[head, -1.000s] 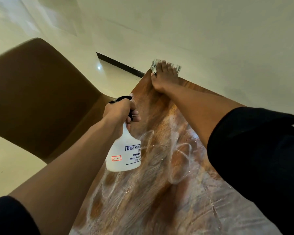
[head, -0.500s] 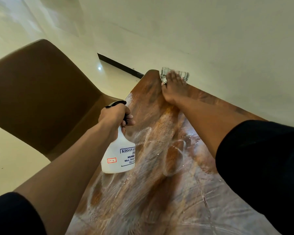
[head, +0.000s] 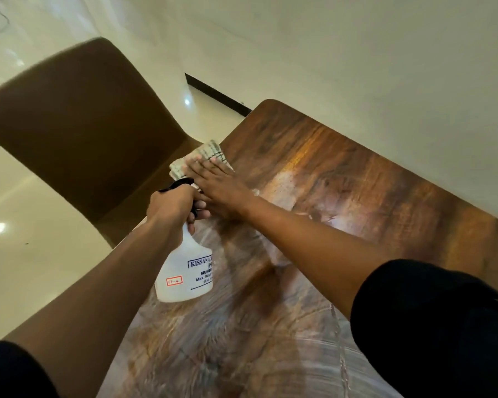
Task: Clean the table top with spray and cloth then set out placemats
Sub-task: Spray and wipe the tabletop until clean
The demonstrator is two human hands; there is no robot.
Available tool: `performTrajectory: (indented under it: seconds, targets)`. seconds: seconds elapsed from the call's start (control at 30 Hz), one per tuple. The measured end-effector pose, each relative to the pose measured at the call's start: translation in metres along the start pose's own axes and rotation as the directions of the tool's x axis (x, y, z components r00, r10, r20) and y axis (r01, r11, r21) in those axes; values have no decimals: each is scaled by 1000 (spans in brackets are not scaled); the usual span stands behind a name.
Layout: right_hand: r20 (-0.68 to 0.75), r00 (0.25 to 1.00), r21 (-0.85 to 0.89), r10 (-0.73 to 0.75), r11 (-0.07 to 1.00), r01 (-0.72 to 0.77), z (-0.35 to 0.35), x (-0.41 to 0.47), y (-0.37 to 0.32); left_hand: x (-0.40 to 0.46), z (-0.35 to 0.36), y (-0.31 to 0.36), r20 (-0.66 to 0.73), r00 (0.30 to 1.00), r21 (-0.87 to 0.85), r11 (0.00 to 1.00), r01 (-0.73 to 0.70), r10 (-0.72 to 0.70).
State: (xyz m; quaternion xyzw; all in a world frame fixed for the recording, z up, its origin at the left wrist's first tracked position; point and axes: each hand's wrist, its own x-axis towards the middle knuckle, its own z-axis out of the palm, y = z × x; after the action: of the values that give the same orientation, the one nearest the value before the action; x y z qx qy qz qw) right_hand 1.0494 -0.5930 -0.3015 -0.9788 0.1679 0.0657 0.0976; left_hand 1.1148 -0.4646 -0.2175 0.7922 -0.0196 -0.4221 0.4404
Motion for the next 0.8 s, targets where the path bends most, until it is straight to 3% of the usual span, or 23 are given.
performTrajectory:
  seconds: [0.1, 0.3, 0.43, 0.63, 0.8]
  targets:
    - [30, 1000, 78, -1, 997, -2, -13, -8, 13, -14, -9, -9, -30, 999, 17, 1000, -22, 23]
    - [-11, 929, 156, 370, 918, -363, -26, -37, 63, -51, -22, -34, -53, 998, 10, 1000, -21, 21]
    - [-11, 891, 176, 453, 878, -445, -27, -34, 41, -72, -39, -55, -62, 998, 29, 999, 16, -14]
    - [22, 989, 85, 143, 986, -144, -9, -32, -51, -85, -62, -77, -117, 993, 21, 1000, 5, -2]
    - [37, 992, 39, -120, 992, 118, 18, -45, -100, -93, -67, -86, -136, 990, -4, 999, -36, 35]
